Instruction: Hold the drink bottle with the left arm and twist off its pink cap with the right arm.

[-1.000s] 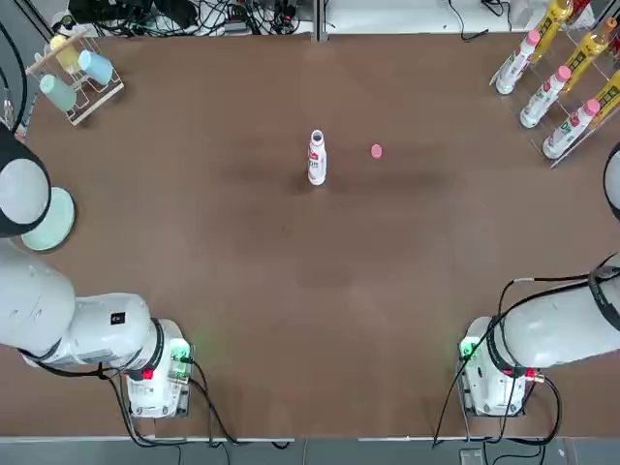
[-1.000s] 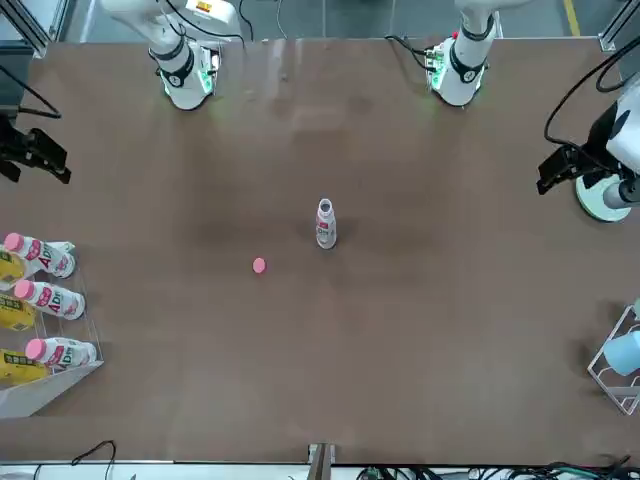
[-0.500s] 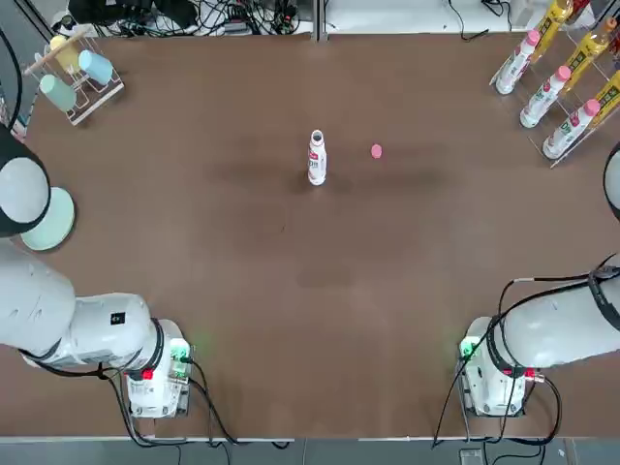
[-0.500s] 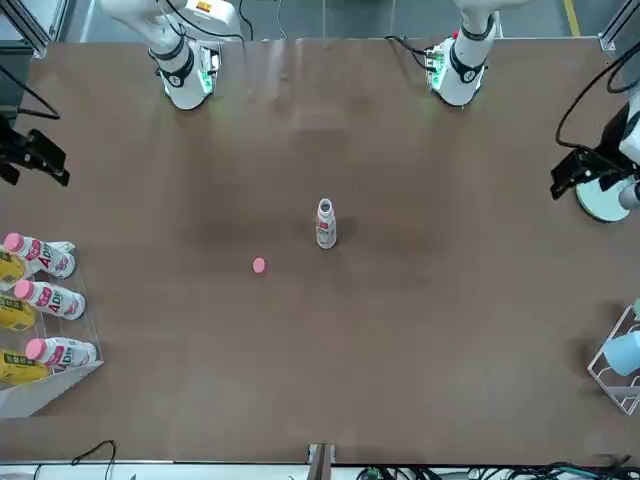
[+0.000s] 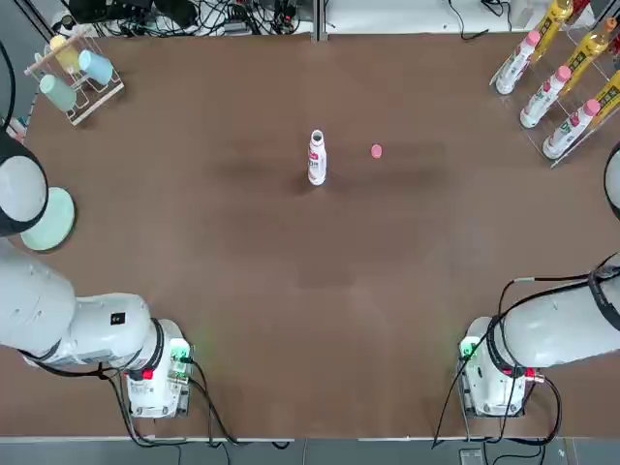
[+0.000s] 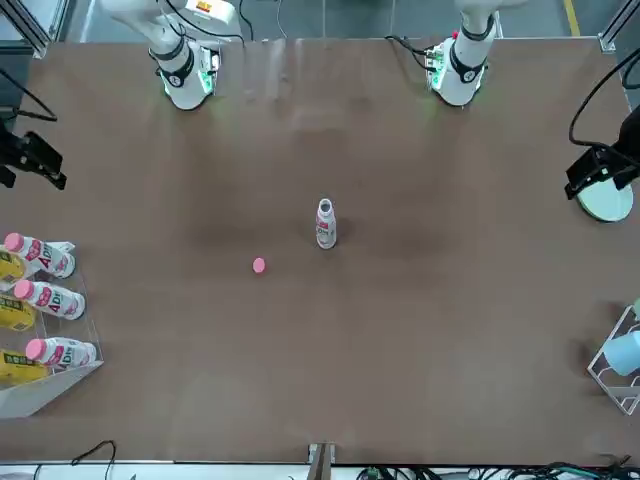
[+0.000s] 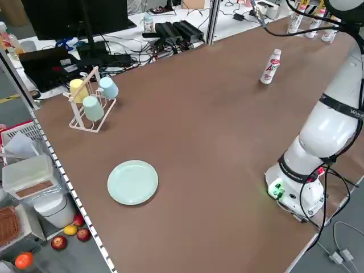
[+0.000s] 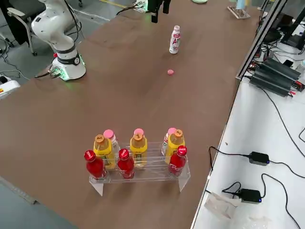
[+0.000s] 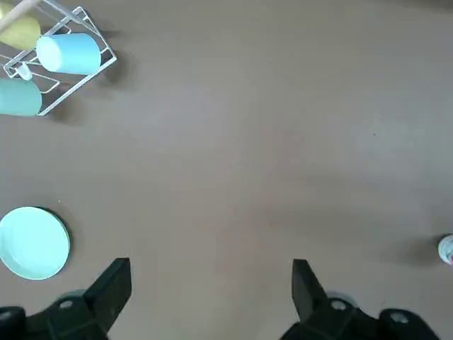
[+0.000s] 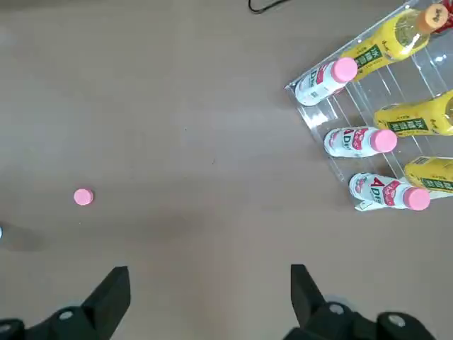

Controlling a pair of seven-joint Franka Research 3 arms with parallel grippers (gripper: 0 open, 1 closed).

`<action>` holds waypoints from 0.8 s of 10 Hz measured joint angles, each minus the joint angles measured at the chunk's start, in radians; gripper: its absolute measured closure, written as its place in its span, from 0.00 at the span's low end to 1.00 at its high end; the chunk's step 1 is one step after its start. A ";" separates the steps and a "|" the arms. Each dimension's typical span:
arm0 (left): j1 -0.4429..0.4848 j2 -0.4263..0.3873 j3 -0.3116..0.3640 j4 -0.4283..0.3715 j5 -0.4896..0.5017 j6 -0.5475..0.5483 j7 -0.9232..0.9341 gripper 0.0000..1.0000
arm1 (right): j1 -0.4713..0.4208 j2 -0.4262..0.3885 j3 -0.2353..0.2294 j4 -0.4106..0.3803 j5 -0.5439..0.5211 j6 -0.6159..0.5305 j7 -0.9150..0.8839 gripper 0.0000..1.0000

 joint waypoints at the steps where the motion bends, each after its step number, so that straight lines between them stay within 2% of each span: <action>1: 0.000 0.000 0.001 0.000 0.000 -0.002 0.016 0.00 | -0.010 0.000 0.000 0.000 0.000 -0.001 0.000 0.00; 8: -0.001 0.000 0.006 0.000 -0.002 -0.002 0.022 0.00 | -0.063 0.034 0.000 -0.020 0.056 0.004 -0.001 0.00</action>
